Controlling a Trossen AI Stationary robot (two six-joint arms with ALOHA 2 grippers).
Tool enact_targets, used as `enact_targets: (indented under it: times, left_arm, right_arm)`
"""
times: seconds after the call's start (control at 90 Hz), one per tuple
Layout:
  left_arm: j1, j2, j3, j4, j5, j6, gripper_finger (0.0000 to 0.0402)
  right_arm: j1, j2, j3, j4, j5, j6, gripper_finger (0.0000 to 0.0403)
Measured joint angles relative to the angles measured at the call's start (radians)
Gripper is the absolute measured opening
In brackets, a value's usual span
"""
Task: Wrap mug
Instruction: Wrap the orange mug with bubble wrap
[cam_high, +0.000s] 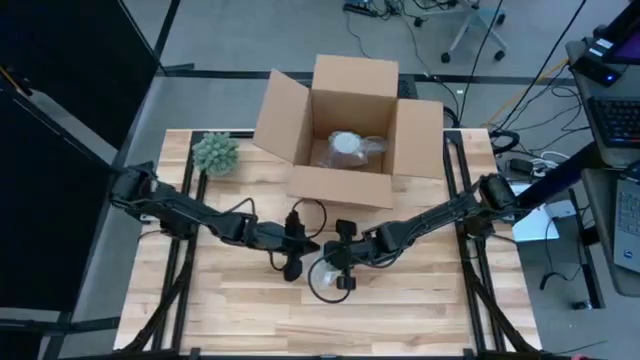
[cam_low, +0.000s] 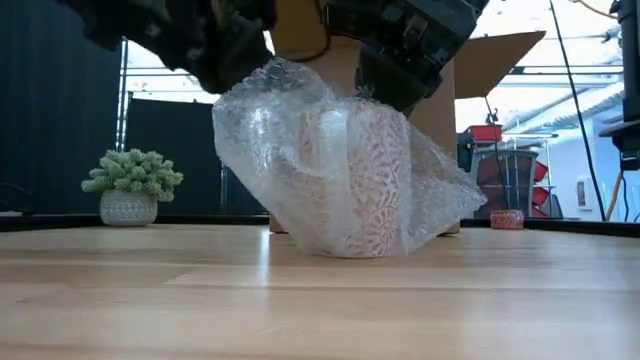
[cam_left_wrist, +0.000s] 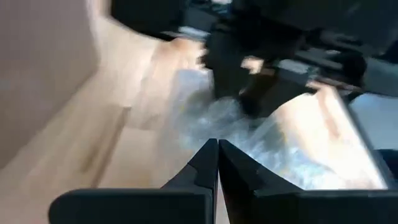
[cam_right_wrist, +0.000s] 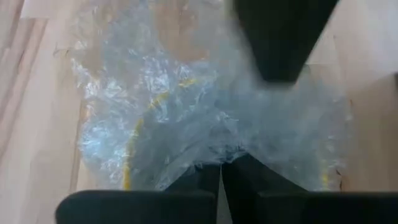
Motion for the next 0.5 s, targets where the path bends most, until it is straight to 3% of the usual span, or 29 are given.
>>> enact_targets:
  times: [0.089,0.311,0.5]
  left_arm:
    - [-0.007,0.050,0.012,0.092,0.011,-0.008,0.0000]
    - [0.000,0.202,0.066,0.105,0.026,-0.022,0.0000]
    - [0.011,0.248,0.080,0.131,0.046,-0.026,0.0000]
  right_arm:
    - [0.000,0.000,0.000,-0.001,0.001,0.002,0.0000]
    - [-0.001,-0.001,0.001,-0.020,0.000,0.012,0.0000]
    - [-0.001,-0.021,0.068,-0.183,-0.020,0.046,0.0000]
